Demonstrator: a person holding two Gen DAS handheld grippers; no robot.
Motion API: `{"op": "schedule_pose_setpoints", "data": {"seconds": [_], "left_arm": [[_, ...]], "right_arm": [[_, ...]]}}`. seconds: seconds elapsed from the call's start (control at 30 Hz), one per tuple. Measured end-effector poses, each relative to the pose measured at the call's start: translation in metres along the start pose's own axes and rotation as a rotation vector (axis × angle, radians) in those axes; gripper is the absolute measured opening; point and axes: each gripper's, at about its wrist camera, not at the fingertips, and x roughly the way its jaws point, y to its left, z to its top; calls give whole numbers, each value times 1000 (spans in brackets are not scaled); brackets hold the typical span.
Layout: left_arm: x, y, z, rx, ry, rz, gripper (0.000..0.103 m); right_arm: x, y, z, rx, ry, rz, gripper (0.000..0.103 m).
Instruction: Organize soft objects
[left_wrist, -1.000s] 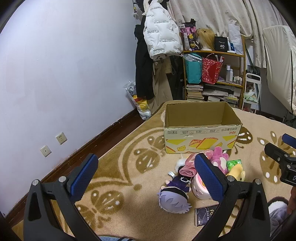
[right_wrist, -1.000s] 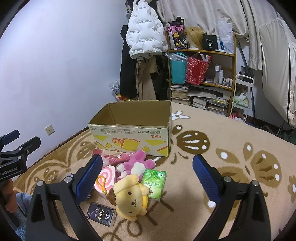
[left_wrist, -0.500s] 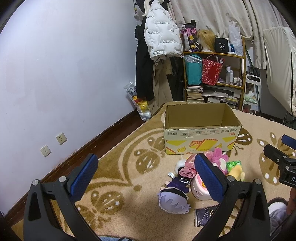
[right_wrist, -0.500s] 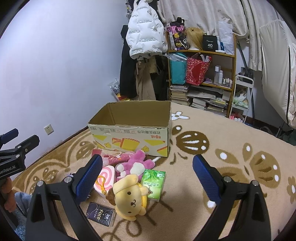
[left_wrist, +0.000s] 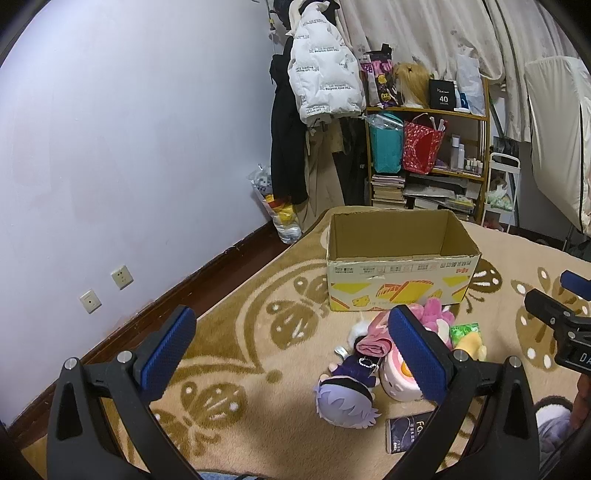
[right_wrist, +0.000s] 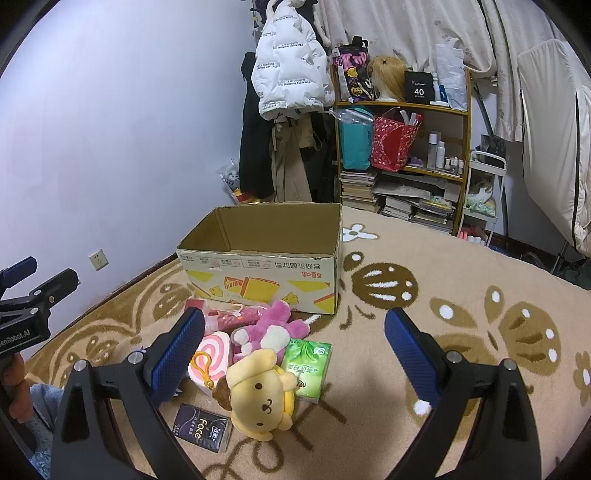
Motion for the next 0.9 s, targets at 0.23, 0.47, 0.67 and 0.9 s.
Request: {"op": "schedule_pose_setpoints", "data": {"seconds": [0.23, 0.47, 0.67, 0.9], "left_arm": [[-4, 1, 0, -10, -17, -7, 103], [-8, 2, 0, -19, -34, -18, 103], [-8, 3, 1, -18, -35, -17, 103], [-8, 3, 1, -18, -35, -19, 103]], "right_arm": [[-2, 0, 1, 0, -15, 3, 102], [-10, 2, 6, -14, -57, 11, 102], [-11, 2, 3, -17, -63, 10, 102], [-11, 2, 4, -13, -62, 13, 102]]}}
